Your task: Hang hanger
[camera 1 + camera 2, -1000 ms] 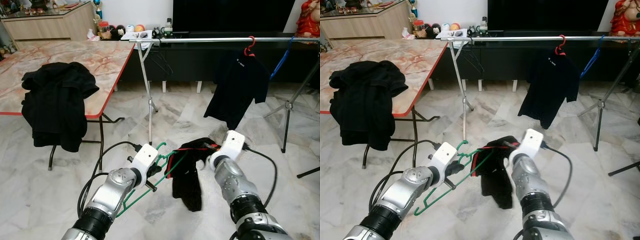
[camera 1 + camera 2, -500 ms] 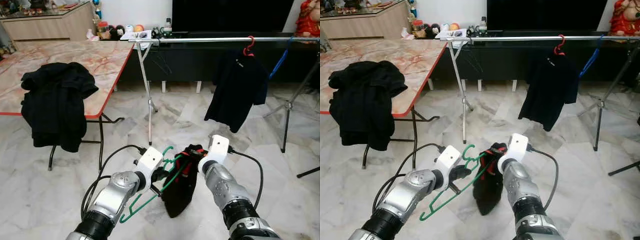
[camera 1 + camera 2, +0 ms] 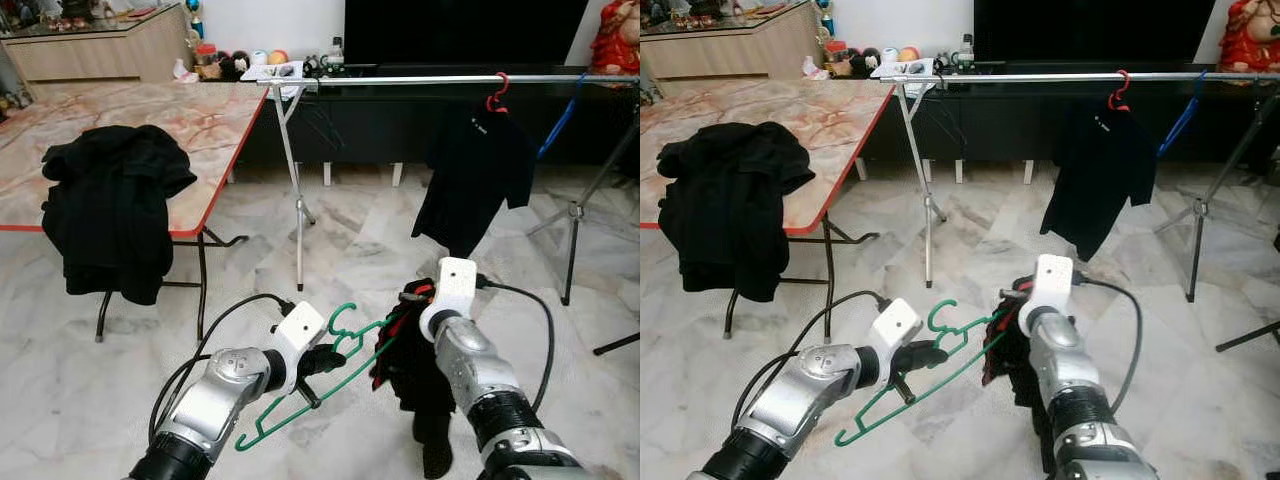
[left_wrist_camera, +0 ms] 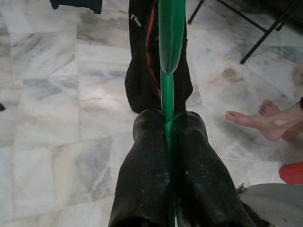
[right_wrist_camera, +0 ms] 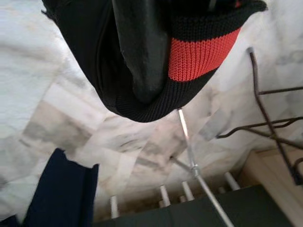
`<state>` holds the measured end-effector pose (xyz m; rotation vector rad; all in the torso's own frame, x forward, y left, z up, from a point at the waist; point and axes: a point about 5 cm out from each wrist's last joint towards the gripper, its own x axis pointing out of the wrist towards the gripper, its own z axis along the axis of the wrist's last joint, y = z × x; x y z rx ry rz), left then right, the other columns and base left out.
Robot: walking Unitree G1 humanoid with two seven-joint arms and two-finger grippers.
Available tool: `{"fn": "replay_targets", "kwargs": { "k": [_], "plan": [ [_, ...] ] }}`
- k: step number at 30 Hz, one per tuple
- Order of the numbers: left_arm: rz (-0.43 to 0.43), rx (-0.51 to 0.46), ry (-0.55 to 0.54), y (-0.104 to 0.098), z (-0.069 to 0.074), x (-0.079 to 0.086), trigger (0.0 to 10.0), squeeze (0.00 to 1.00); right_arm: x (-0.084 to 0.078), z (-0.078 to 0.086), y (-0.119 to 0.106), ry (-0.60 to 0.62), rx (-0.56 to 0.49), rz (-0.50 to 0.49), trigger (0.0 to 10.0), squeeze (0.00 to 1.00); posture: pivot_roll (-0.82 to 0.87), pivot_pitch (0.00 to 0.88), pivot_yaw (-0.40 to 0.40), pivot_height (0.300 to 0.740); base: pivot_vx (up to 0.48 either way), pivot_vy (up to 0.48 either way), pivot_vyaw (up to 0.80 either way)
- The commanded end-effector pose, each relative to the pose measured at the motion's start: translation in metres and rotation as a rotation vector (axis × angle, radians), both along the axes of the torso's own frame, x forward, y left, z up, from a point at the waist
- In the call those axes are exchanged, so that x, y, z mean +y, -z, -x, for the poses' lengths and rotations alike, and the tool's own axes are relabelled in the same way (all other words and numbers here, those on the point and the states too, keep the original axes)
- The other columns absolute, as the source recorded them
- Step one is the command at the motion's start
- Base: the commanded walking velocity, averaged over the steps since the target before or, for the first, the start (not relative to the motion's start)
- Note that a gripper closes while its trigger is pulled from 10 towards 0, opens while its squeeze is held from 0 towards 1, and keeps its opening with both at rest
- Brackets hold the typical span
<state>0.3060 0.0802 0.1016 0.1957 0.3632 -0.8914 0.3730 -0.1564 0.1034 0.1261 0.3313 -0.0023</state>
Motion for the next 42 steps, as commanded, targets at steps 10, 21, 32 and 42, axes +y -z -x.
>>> {"fn": "replay_targets", "kwargs": {
  "k": [10, 21, 32, 42],
  "plan": [
    [-0.02, -0.011, 0.061, -0.001, 0.006, 0.001, 10.0, 0.0, 0.011, 0.0, 0.002, -0.122, 0.015, 0.068, 10.0, 0.0, 0.12, 0.056, 0.048, 0.74, 0.0, 0.0, 0.0],
    [0.006, -0.044, 0.046, -0.005, 0.002, -0.003, 10.0, 0.0, 0.044, 0.013, 0.011, -0.476, 0.008, 0.129, 10.0, 0.0, 0.12, 0.054, 0.052, 0.74, 0.0, 0.0, 0.0],
    [-0.119, -0.037, -0.044, 0.008, -0.004, 0.006, 10.0, 0.0, 0.028, 0.009, 0.002, -0.319, -0.008, 0.093, 10.0, 0.0, 0.11, 0.051, 0.056, 0.74, 0.0, 0.0, 0.0],
    [-0.12, -0.075, -0.116, 0.005, -0.011, 0.012, 10.0, 0.0, 0.023, 0.011, 0.008, -0.283, 0.016, 0.128, 10.0, 0.0, 0.11, 0.054, 0.053, 0.74, 0.0, 0.0, 0.0]
  ]
}}
